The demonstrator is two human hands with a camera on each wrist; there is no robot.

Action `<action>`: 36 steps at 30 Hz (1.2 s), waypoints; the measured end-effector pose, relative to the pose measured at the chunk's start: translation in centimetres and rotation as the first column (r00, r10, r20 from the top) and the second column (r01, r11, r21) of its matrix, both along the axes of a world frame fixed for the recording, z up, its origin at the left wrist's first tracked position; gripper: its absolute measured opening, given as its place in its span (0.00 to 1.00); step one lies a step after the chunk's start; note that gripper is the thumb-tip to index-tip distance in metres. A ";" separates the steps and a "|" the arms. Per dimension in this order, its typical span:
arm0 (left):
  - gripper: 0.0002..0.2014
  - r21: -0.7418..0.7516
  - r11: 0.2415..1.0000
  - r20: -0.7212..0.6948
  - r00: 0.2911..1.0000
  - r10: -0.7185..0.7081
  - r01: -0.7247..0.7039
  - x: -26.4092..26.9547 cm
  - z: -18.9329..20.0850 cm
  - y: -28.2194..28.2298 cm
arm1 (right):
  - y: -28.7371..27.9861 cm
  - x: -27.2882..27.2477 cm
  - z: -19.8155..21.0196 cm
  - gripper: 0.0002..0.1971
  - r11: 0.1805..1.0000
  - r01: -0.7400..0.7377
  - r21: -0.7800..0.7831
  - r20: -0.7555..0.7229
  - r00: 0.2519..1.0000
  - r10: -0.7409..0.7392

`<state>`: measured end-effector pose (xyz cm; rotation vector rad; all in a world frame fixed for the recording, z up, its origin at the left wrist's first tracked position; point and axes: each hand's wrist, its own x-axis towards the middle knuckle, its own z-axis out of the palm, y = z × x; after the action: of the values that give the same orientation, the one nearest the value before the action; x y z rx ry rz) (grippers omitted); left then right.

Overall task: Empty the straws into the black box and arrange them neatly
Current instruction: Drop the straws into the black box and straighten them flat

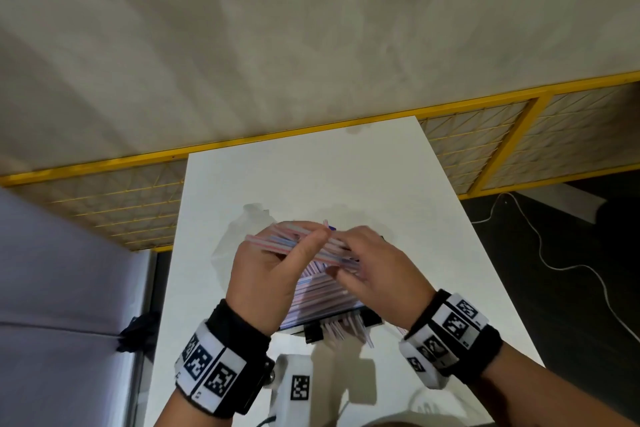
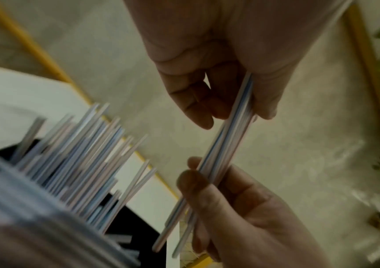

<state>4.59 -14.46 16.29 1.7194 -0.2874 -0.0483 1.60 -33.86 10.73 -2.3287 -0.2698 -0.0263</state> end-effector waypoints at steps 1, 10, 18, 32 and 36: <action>0.06 -0.051 0.998 -0.056 0.998 0.022 -0.025 -0.1 -0.6 0.2 | 0.4 0.3 -0.2 0.17 1.000 -0.022 -0.019 -0.009 1.000 0.021; 0.13 -0.104 0.930 -0.384 0.877 0.290 -0.353 -0.1 -8.3 3.6 | 0.2 2.0 -4.3 0.17 0.868 -0.128 -0.479 -0.234 0.972 0.015; 0.11 0.180 0.968 -0.287 0.932 0.223 -0.176 -1.6 -12.3 3.8 | -0.1 1.2 -6.9 0.22 0.833 -0.114 -0.541 -0.151 0.988 0.038; 0.26 0.773 0.624 0.030 0.977 -0.209 0.110 -1.9 -14.7 2.6 | 0.3 2.2 -7.2 0.29 0.744 -0.217 -0.632 -0.266 0.962 0.055; 0.19 0.787 0.605 0.022 0.975 -0.221 0.119 -1.5 -15.4 1.9 | 0.1 2.4 -6.9 0.28 0.754 -0.219 -0.619 -0.264 0.962 0.062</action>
<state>3.06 -12.56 0.93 2.5838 -0.5833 -0.2487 4.02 -33.78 3.81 -2.9572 -0.3845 0.4865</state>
